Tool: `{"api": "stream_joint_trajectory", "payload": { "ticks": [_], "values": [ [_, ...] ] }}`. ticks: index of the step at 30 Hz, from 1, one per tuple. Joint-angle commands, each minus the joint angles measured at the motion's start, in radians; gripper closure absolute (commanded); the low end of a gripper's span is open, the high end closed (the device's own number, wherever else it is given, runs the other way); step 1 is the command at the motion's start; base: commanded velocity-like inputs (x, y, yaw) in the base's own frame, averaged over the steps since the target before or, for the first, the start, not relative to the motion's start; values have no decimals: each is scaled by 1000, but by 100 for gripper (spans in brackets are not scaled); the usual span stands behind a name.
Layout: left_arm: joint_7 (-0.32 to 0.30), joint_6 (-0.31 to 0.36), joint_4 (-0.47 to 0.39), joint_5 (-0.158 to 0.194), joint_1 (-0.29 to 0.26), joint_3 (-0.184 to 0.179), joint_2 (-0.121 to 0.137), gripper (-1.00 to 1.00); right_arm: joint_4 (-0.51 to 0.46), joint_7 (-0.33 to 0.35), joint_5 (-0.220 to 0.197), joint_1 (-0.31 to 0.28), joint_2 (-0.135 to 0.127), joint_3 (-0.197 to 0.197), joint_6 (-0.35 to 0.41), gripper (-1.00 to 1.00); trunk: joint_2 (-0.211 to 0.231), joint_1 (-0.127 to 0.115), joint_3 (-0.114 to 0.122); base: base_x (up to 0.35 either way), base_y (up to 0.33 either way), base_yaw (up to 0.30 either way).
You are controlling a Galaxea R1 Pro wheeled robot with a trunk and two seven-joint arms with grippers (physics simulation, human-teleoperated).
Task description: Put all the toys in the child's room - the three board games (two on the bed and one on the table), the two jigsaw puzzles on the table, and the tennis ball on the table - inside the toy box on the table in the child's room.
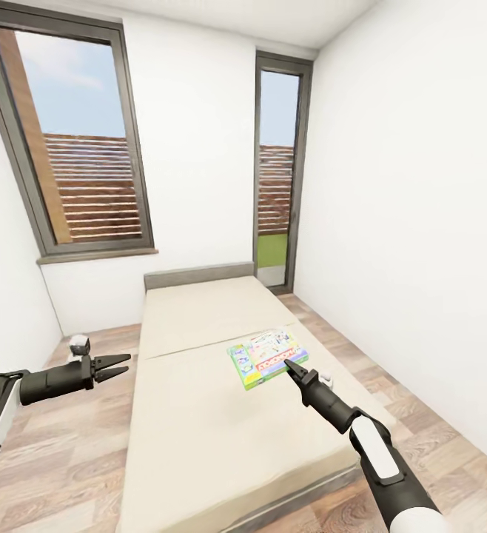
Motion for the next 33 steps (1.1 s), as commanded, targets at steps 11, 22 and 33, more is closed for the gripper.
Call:
{"api": "stream_joint_trajectory", "payload": {
  "ticks": [11,22,33],
  "values": [
    [-2,11,0,2,0,0,0,-100,0,1,-6,-1,1,-5,9,100,76,-42,39,0,0,-247],
    [-3,10,0,2,0,0,-6,-100,0,-2,-6,-1,1,-4,9,100,153,-84,80,0,0,-247],
    [-3,10,0,1,0,0,-6,-100,0,-3,-6,-2,2,-4,9,100,230,-126,121,0,0,-247]
  ]
}}
